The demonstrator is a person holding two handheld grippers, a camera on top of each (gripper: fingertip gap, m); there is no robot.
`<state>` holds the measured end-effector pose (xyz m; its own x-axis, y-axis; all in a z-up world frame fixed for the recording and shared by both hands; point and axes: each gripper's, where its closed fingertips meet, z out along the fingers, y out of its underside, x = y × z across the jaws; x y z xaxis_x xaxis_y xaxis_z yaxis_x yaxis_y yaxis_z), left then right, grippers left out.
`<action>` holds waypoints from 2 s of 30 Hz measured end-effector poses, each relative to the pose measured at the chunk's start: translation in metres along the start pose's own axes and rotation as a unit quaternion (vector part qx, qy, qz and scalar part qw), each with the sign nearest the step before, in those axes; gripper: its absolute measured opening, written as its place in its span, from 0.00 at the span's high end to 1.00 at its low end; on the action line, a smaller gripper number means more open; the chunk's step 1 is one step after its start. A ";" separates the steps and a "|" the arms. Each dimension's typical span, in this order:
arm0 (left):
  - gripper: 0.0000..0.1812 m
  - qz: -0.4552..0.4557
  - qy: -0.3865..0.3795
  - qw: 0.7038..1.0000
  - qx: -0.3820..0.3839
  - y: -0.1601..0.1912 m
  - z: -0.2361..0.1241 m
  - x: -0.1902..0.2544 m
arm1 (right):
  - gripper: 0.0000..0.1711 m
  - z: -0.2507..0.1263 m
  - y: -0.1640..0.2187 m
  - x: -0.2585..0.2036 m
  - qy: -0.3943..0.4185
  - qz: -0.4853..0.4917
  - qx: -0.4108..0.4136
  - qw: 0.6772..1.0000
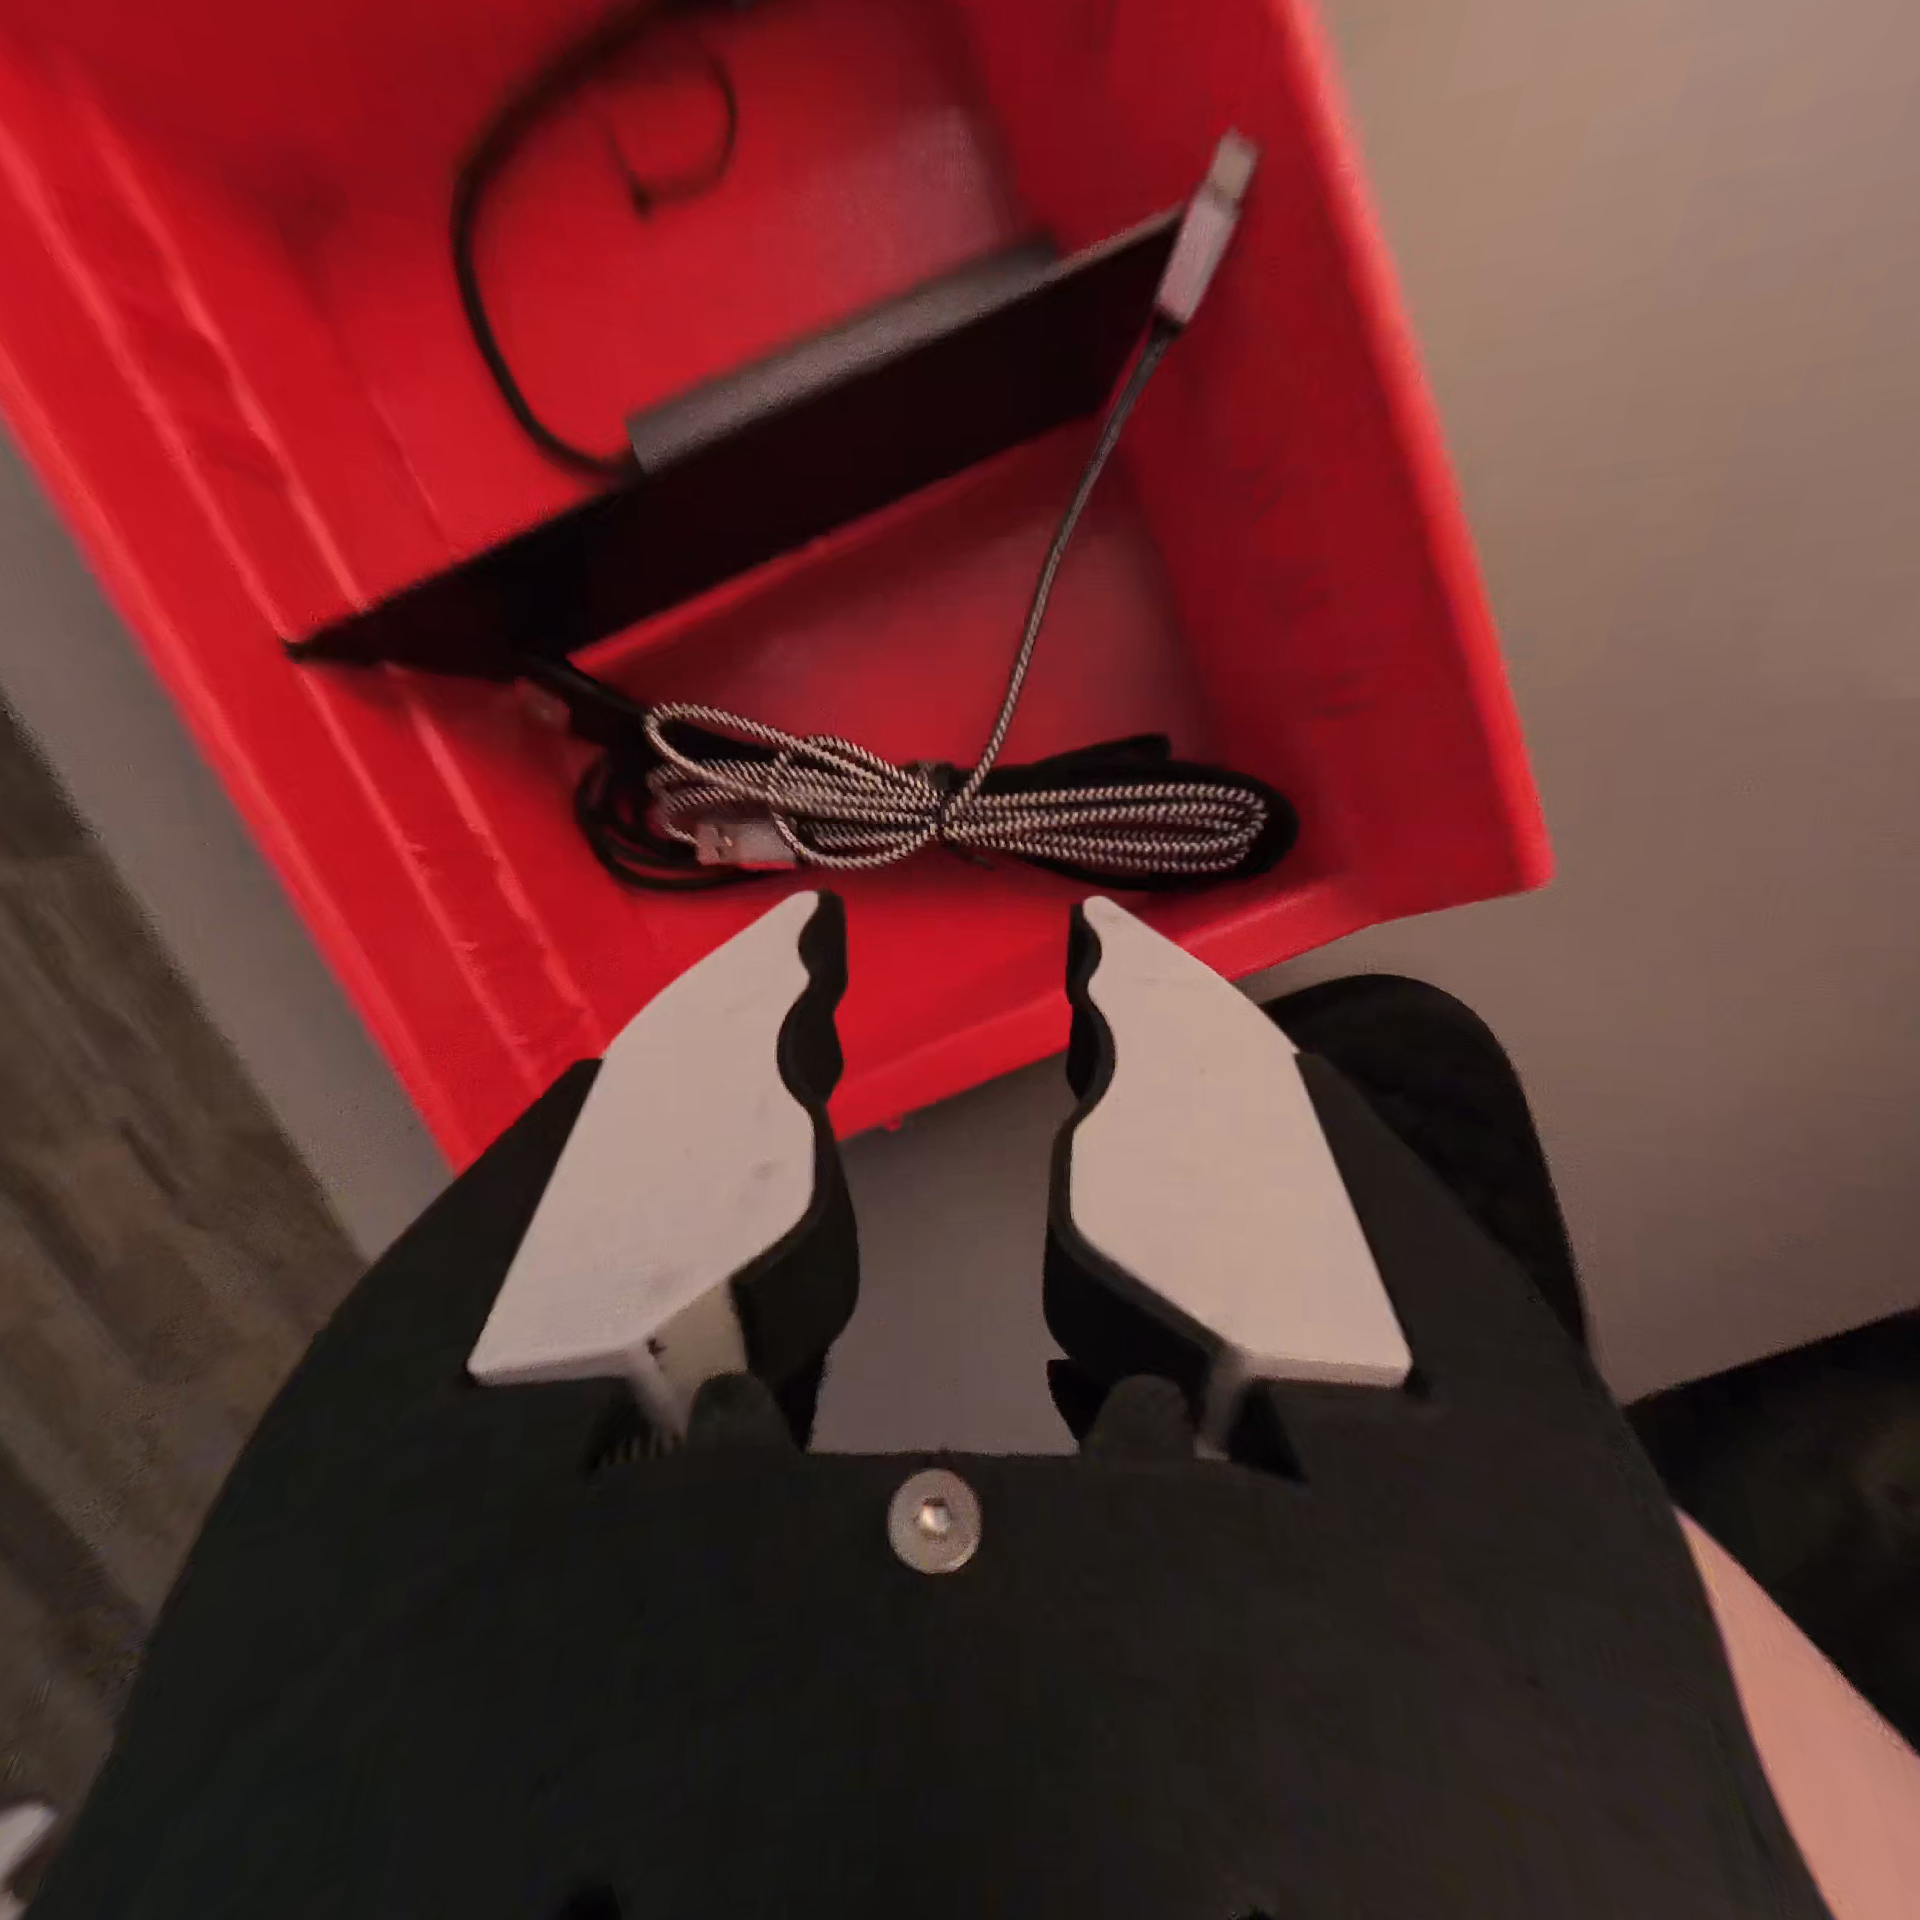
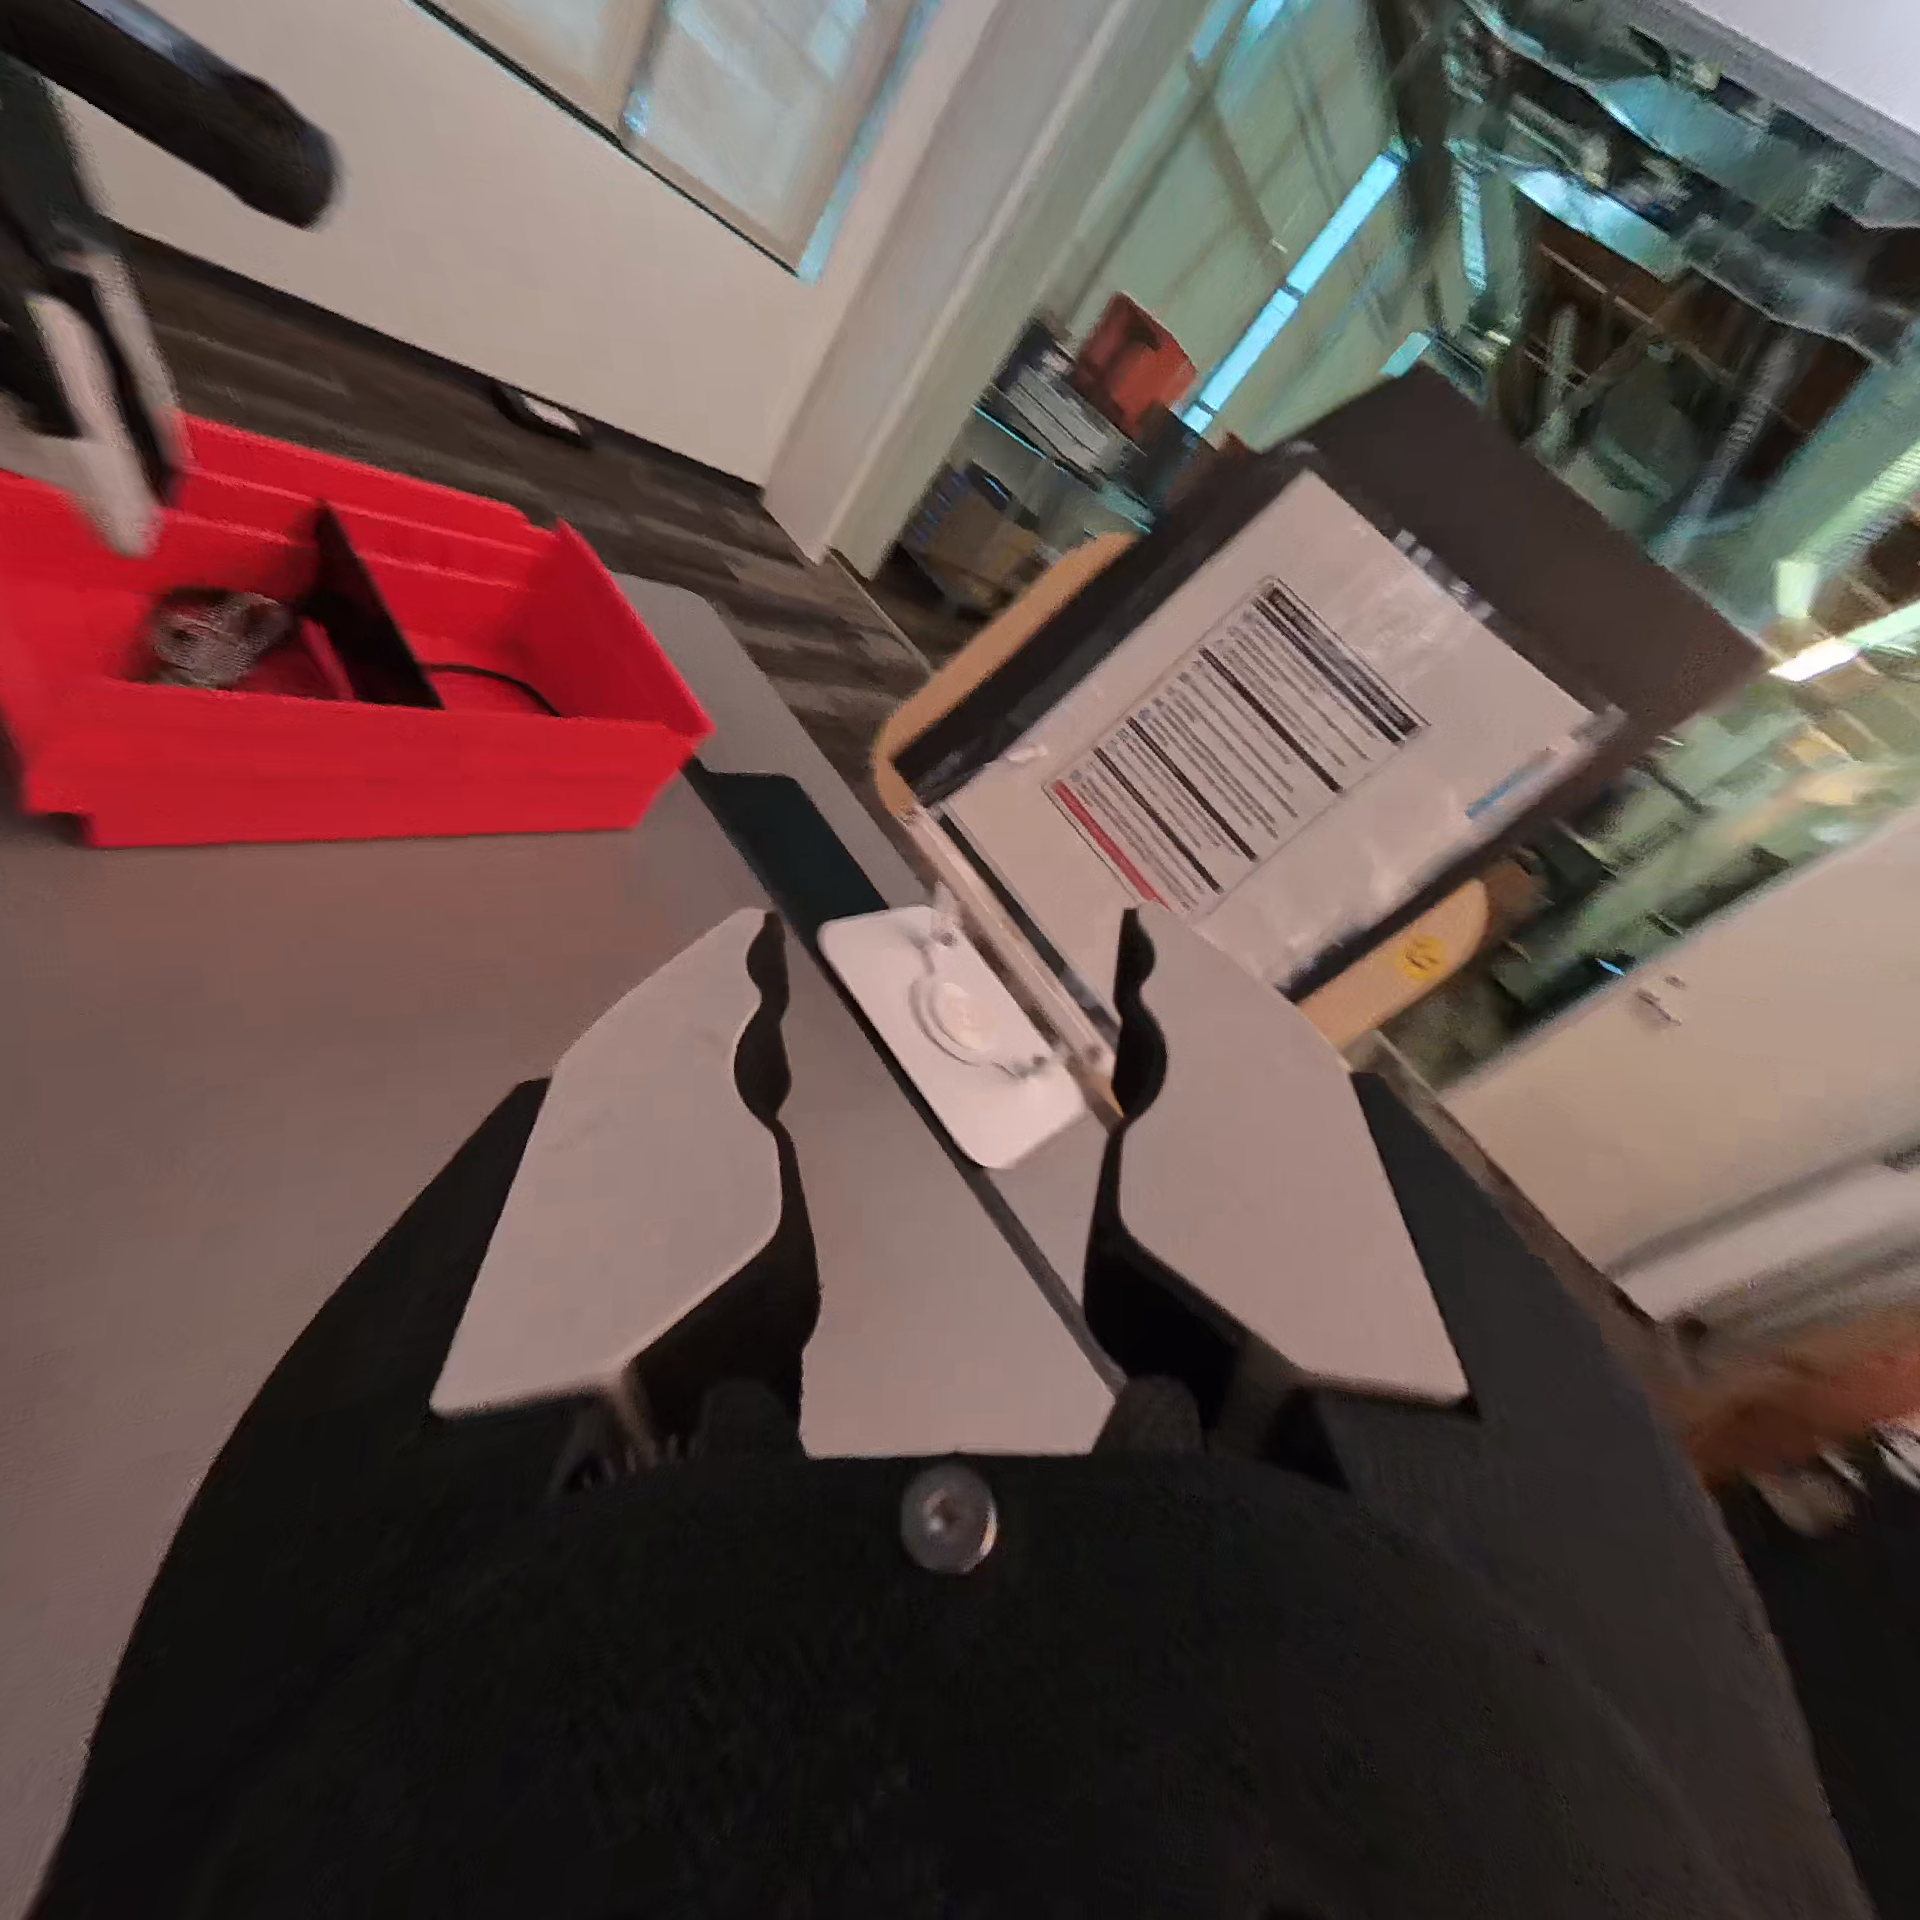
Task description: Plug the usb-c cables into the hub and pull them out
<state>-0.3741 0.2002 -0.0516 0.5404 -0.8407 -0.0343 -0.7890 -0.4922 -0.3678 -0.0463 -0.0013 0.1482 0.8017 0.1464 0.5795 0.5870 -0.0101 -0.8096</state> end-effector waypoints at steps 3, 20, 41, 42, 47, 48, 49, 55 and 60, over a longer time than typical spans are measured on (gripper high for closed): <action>0.78 -0.062 0.041 0.996 -0.049 0.006 0.023 -0.007 | 0.63 0.018 0.021 0.003 0.080 -0.056 -0.059 0.993; 0.70 0.100 0.121 0.984 -0.088 0.012 0.079 0.016 | 0.60 0.077 0.141 -0.030 0.048 0.180 -0.257 0.948; 0.72 0.137 0.187 0.971 -0.065 0.011 0.083 0.036 | 0.59 0.084 0.155 -0.063 -0.037 0.175 -0.292 0.939; 0.73 0.138 0.194 0.969 -0.064 0.011 0.083 0.037 | 0.59 0.084 0.155 -0.064 -0.040 0.176 -0.292 0.939; 0.79 0.143 0.201 0.967 -0.068 0.012 0.082 0.035 | 0.59 0.085 0.159 -0.070 -0.051 0.170 -0.301 0.937; 0.79 0.146 0.199 0.966 -0.072 0.012 0.082 0.034 | 0.59 0.086 0.160 -0.071 -0.053 0.169 -0.302 0.937; 0.80 0.147 0.197 0.966 -0.077 0.011 0.081 0.034 | 0.59 0.086 0.160 -0.072 -0.055 0.167 -0.303 0.937; 0.90 0.160 0.179 0.967 -0.085 0.009 0.072 0.032 | 0.60 0.085 0.159 -0.071 -0.058 0.162 -0.302 0.938; 0.95 0.161 0.173 0.971 -0.040 -0.003 0.052 0.034 | 0.60 0.084 0.158 -0.070 -0.060 0.160 -0.299 0.939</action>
<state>-0.3383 0.1843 -0.0999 0.1432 -0.9725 0.1838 -0.9281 -0.1965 -0.3164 -0.0192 0.0704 -0.0279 0.9505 0.1519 0.2712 0.3052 -0.6211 -0.7218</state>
